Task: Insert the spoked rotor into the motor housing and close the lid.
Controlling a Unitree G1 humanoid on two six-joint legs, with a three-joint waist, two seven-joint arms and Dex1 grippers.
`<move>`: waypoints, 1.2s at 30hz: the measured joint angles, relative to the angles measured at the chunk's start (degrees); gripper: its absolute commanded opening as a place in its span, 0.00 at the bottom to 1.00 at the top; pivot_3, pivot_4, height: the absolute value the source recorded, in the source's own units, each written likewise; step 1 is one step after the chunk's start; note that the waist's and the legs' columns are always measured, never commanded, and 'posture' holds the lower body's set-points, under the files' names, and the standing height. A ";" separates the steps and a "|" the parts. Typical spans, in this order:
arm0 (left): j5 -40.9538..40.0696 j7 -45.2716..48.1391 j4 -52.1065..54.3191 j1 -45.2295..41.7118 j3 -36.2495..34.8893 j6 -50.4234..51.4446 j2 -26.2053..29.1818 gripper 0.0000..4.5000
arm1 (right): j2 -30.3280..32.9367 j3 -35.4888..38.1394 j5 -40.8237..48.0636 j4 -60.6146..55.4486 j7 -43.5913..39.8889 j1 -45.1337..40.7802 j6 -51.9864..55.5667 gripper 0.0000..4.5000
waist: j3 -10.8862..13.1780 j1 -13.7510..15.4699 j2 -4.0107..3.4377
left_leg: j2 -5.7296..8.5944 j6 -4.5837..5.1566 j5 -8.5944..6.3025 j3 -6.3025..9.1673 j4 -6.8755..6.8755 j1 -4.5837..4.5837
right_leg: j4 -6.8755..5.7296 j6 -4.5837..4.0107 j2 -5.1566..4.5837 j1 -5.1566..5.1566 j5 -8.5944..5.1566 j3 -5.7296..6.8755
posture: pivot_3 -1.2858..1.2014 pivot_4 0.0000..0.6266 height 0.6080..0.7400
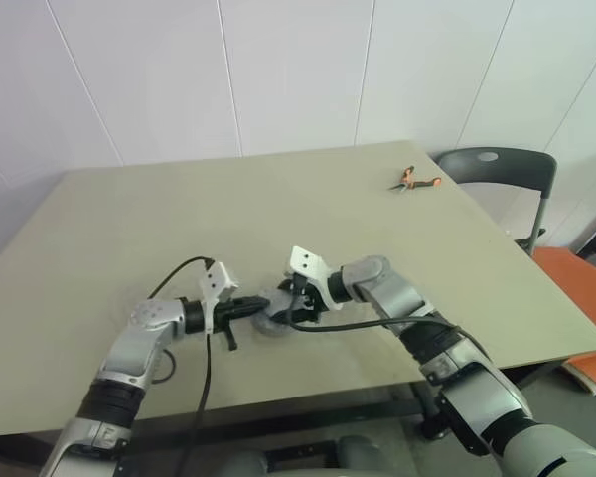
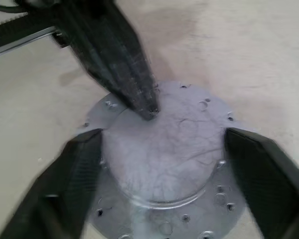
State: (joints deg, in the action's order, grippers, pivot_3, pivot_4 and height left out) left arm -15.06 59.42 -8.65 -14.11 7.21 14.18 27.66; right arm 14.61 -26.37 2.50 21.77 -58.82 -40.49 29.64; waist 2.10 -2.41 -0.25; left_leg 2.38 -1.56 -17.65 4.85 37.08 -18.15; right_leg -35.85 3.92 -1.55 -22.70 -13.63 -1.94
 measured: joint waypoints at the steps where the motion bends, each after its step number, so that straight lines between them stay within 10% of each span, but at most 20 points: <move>1: -0.02 0.05 0.18 0.09 -0.01 0.00 0.03 0.00 | 0.02 0.09 0.02 0.02 -0.08 -0.09 0.25 0.99 | -0.01 -0.03 -0.01 | -0.02 0.01 0.00 0.05 0.00 0.01 | 0.09 0.00 0.00 0.01 0.00 0.08 | 0.52 0.00 1.00; 21: -0.56 1.43 0.85 0.40 0.29 -1.29 0.94 0.00 | 5.51 1.31 3.95 -3.50 -13.23 -0.08 3.80 0.99 | -0.04 0.23 -0.14 | -0.03 0.16 -0.01 0.21 -0.31 -0.29 | 0.71 0.21 -0.08 -0.09 -0.03 0.46 | 0.52 0.00 1.00; 36: -0.77 1.05 1.03 1.21 -0.09 -2.01 1.58 0.00 | -1.29 10.10 5.48 9.47 -0.51 -2.57 2.66 0.99 | 0.03 0.07 -0.20 | -0.01 0.14 0.00 0.18 -0.53 -0.37 | 0.66 0.29 -0.10 -0.33 0.05 0.33 | 0.52 0.00 1.00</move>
State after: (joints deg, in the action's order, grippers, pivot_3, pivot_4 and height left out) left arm -15.82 60.47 -7.62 -12.90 7.12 12.16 29.24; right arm 13.32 -16.27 7.98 31.24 -59.33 -43.06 32.31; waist 2.12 -2.34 -0.45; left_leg 2.37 -1.42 -17.66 5.04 36.55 -18.53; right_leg -35.19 4.21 -1.66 -23.04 -13.58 -1.61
